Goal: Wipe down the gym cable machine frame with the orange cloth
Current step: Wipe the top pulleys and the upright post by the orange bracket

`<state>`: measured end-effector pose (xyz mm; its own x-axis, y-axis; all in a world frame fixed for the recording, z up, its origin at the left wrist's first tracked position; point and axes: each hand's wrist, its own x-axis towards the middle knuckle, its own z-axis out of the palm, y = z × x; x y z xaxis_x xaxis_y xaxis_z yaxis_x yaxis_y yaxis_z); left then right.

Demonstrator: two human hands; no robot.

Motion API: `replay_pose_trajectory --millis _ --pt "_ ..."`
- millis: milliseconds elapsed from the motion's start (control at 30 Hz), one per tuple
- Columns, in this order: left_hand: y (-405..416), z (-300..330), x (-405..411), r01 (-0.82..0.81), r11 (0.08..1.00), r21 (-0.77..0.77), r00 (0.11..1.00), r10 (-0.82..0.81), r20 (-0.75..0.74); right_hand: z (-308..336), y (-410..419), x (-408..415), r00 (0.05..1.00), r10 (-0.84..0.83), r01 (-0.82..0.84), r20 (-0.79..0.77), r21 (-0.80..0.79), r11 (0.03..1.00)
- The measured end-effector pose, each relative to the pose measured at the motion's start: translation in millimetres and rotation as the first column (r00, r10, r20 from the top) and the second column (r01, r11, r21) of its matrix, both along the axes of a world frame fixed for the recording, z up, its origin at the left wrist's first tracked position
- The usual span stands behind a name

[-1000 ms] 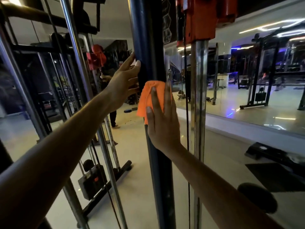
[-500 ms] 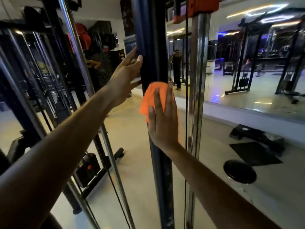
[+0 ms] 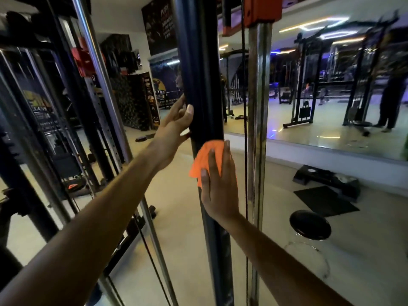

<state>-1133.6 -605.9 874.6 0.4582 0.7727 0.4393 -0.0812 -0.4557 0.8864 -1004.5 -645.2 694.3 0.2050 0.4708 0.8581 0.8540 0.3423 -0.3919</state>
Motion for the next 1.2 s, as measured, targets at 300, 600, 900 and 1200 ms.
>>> replay_pose_trajectory --millis 300,600,900,1200 --pt "-11 -30 -4 -0.012 0.998 -0.061 1.0 0.013 0.017 32 -1 -8 0.995 0.076 -0.072 -0.066 0.058 0.996" --pt "-13 -51 -3 -0.015 0.999 -0.047 1.0 0.015 -0.012 -67 -19 0 0.996 0.086 -0.088 -0.027 -0.1 0.991" --pt "-29 -69 3 -0.086 0.987 -0.137 0.996 0.087 0.0 -7 -3 6 0.996 0.089 -0.089 -0.022 0.006 0.996" --pt "-37 -101 6 -0.14 0.969 -0.201 0.989 0.129 -0.066 -57 -24 8 0.981 0.194 -0.193 0.002 -0.061 0.979"
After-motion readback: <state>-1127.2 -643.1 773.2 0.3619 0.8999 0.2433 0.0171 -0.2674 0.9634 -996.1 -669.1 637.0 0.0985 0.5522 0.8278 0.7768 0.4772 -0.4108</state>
